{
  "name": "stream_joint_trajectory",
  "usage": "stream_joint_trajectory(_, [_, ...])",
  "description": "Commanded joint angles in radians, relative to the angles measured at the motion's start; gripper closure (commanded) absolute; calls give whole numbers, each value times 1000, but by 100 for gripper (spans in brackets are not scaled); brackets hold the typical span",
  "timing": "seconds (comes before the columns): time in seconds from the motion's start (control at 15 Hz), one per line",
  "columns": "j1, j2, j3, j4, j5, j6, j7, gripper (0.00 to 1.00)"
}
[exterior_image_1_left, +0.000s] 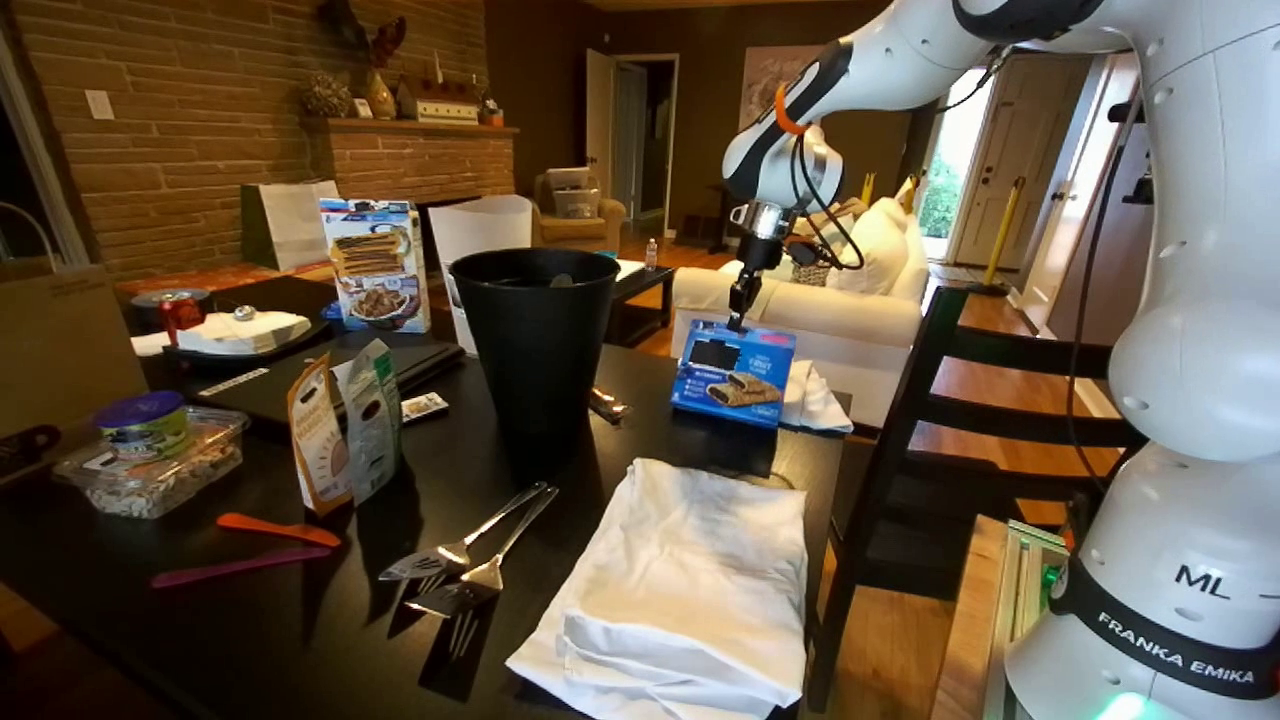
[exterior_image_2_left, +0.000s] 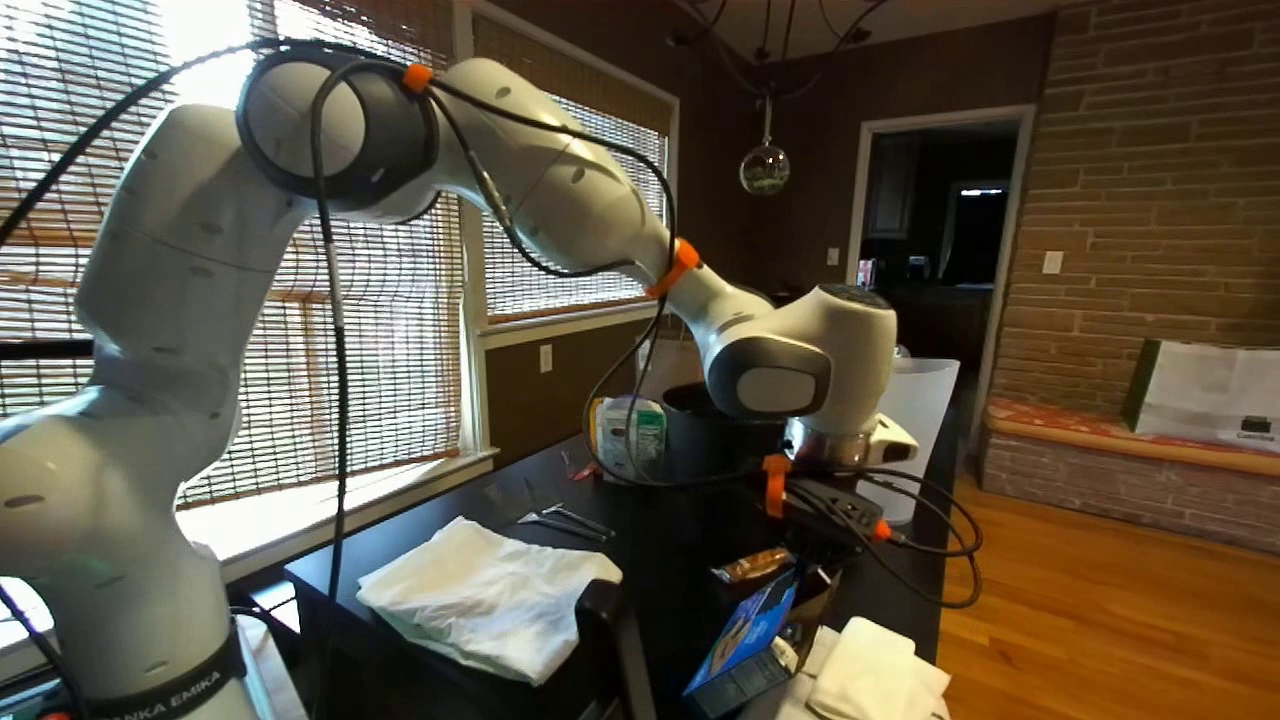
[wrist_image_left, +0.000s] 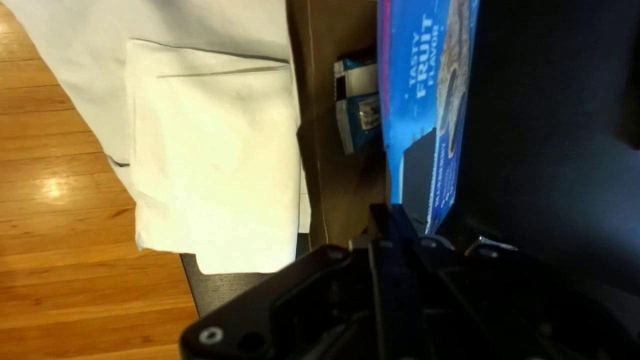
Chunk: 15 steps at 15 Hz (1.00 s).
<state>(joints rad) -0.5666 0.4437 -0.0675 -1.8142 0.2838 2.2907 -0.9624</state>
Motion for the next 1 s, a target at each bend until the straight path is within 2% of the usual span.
stream_joint_trajectory(0.0, [67, -93, -45, -133, -48, 110, 7, 100])
stream_joint_trajectory(0.33, [128, -133, -73, -222, -86, 234, 33, 100])
stream_joint_trajectory(0.93, [213, -188, -130, -304, -271, 342, 228, 100])
